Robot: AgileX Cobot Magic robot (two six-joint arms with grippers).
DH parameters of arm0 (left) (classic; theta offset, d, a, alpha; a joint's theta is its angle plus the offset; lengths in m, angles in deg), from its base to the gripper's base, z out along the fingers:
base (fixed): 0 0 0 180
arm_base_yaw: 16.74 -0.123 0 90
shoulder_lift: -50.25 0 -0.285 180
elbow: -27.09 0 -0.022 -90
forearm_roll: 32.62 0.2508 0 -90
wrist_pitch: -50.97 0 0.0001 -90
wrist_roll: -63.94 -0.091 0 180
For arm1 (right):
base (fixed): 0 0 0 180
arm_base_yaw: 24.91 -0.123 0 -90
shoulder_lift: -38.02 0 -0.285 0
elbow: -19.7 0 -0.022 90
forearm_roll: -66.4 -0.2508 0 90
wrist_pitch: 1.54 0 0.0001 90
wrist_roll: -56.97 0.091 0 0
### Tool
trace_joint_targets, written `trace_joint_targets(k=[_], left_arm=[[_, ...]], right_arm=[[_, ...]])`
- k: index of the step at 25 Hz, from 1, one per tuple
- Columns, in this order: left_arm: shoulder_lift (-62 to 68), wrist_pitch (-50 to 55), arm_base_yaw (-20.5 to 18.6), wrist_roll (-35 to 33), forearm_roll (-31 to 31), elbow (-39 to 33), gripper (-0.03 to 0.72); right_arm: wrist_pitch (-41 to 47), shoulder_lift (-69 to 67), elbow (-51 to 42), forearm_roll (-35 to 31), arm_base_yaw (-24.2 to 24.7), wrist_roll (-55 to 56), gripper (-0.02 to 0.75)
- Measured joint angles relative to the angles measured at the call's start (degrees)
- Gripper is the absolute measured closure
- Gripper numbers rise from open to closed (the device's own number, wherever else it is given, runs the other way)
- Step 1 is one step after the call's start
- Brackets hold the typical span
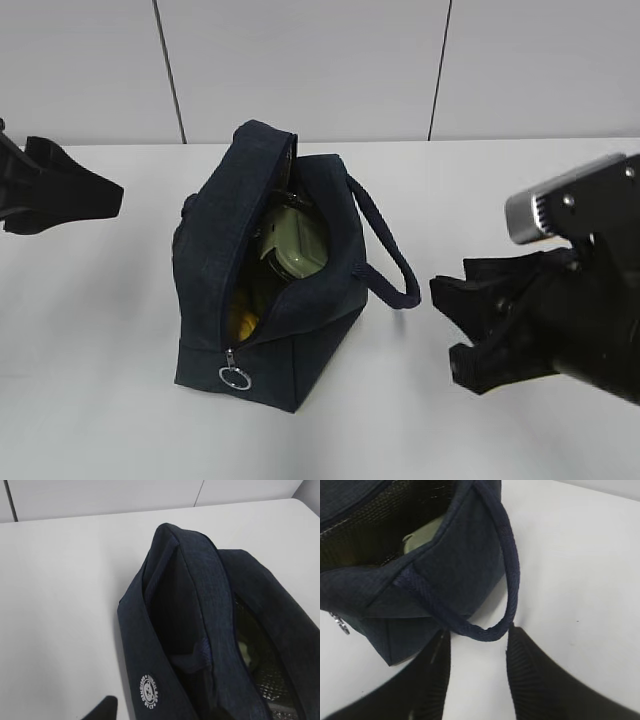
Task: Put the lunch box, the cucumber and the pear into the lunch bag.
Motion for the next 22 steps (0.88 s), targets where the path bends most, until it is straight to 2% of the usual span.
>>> trace_joint_targets(k=[1,4,7,10,18,22], left_arm=[[0.0,0.0,0.0,0.0,0.0,0.0,0.346],[0.0,0.0,0.0,0.0,0.0,0.0,0.346],[0.0,0.0,0.0,0.0,0.0,0.0,0.346],[0.0,0.1,0.0,0.0,0.0,0.0,0.346],[0.0,0.4,0.0,0.0,0.0,0.0,0.346],[0.0,0.4,0.0,0.0,0.0,0.0,0.346]], right_arm=[[-3.2,0.0,-1.4,2.6,-1.8,4.2,0.435],[-14.8,0.0,-6.2,18.9,-3.9,24.5,0.436],[-17.6,-1.7,-7.5,34.3,-4.0,35.9,0.436],[-19.5,-7.7,-7.6,45.4,-4.1,41.4,0.436],[-28.9,-27.9,-3.7,58.8,-4.1,43.7,0.436],[-32.4,-33.5,-0.5,61.1,-4.1,43.8,0.436]])
